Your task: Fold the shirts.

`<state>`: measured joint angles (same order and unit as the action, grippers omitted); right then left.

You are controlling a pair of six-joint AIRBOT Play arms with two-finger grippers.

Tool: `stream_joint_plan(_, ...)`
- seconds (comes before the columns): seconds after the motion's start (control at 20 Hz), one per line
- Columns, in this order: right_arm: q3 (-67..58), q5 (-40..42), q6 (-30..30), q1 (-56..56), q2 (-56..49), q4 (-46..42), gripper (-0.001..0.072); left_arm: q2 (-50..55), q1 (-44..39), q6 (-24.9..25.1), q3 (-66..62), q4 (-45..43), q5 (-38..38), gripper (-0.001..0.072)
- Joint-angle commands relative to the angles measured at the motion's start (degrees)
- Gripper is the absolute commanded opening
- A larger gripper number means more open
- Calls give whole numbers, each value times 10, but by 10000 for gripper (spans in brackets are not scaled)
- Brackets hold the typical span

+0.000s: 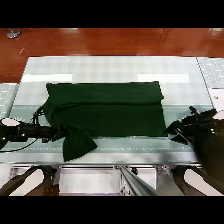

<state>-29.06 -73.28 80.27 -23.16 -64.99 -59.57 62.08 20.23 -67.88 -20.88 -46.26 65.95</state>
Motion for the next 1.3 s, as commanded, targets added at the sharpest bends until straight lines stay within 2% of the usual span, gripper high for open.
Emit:
stream_joint_plan(0.0,2,73,5,53,-39,57,623,0,-1,2,0,5,5,23)
stream_joint_plan(0.15,-40,106,5,87,-78,104,619,0,-1,2,-1,15,5,24)
stream_joint_plan(0.2,-55,107,5,101,-88,107,489,0,-1,2,-5,16,5,24)
stream_joint_plan(0.25,-69,104,2,114,-95,106,188,0,-1,2,-12,15,7,24)
stream_joint_plan(0.3,-85,96,-8,125,-98,106,18,0,2,2,-26,15,11,24)
stream_joint_plan(0.45,-158,66,-13,125,-98,100,19,0,20,2,-97,16,37,24)
stream_joint_plan(0.65,-275,71,16,110,-118,96,19,20,27,-10,-213,16,14,23)
stream_joint_plan(1.05,-425,136,37,148,-254,116,19,257,-40,-66,-478,15,0,23)
stream_joint_plan(1.25,-469,139,47,148,-317,132,19,337,-46,-101,-548,8,1,23)
